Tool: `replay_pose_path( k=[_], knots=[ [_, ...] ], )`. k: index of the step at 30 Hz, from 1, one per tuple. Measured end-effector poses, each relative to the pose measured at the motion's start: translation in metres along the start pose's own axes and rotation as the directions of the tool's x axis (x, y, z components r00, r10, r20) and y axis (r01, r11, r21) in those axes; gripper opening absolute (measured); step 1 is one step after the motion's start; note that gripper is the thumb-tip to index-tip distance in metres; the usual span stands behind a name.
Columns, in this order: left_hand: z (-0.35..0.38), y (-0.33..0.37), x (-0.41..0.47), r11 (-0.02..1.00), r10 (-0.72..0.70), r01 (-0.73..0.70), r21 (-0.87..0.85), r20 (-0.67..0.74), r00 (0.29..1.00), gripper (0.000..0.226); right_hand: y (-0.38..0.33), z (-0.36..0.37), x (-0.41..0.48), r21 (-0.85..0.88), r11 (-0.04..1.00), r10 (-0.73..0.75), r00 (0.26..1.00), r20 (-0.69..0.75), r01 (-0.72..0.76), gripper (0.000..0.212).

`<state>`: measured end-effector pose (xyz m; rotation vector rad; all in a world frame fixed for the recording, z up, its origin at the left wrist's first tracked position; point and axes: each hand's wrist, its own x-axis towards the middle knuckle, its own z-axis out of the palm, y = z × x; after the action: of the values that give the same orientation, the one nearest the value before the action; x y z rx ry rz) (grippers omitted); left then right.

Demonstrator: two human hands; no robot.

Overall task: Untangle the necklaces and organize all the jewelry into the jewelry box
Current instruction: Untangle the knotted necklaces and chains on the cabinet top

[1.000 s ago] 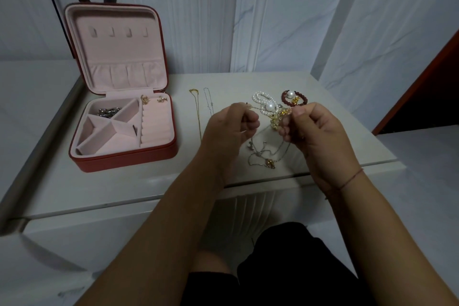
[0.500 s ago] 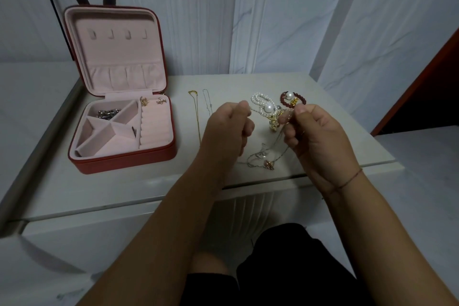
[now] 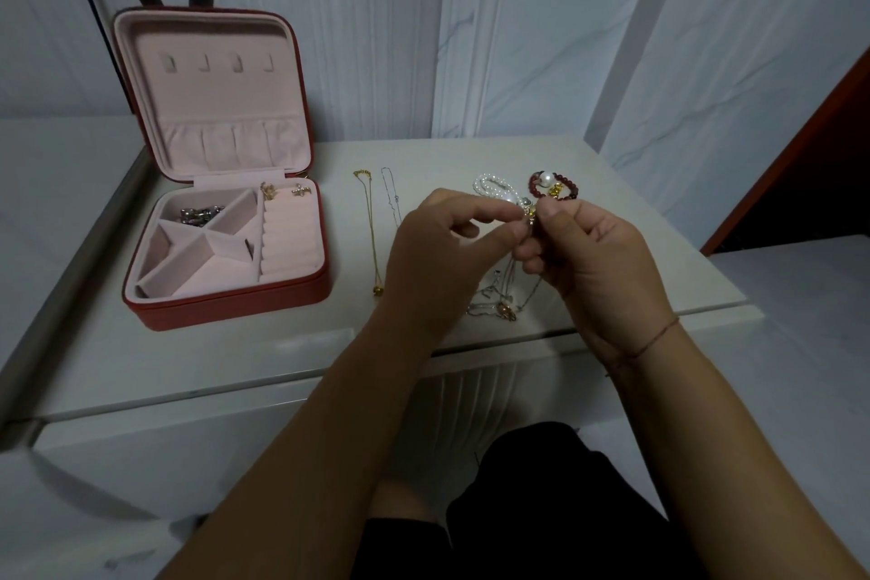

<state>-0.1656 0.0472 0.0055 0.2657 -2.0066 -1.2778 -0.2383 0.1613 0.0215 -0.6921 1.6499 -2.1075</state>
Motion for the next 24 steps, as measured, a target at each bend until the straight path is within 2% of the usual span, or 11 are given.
replay_pose_path(
  k=[6,11,18,24],
  knots=[
    [0.0019,0.0014,0.0022,0.966,0.182,-0.169,0.198,-0.05,0.982,0.013,0.0023,-0.0004,0.0011,-0.064,0.998,-0.016,0.999,-0.048,0.013,0.021],
    [0.0048,0.0019,0.0031,0.937,0.245,-0.219,0.273,-0.064,0.967,0.012,0.0034,-0.0018,0.0015,-0.101,0.995,-0.024,0.998,-0.065,0.017,0.022],
    [0.0041,0.0022,0.0031,0.966,0.189,-0.174,0.189,-0.064,0.98,0.011,0.0012,-0.0011,-0.001,-0.122,0.992,-0.029,0.998,-0.054,0.022,0.02],
    [0.0041,0.0016,0.0022,0.993,0.041,-0.036,0.113,-0.047,0.998,0.007,0.0002,0.0005,-0.0003,-0.12,0.993,-0.019,0.997,-0.069,0.011,0.019]
  ],
)
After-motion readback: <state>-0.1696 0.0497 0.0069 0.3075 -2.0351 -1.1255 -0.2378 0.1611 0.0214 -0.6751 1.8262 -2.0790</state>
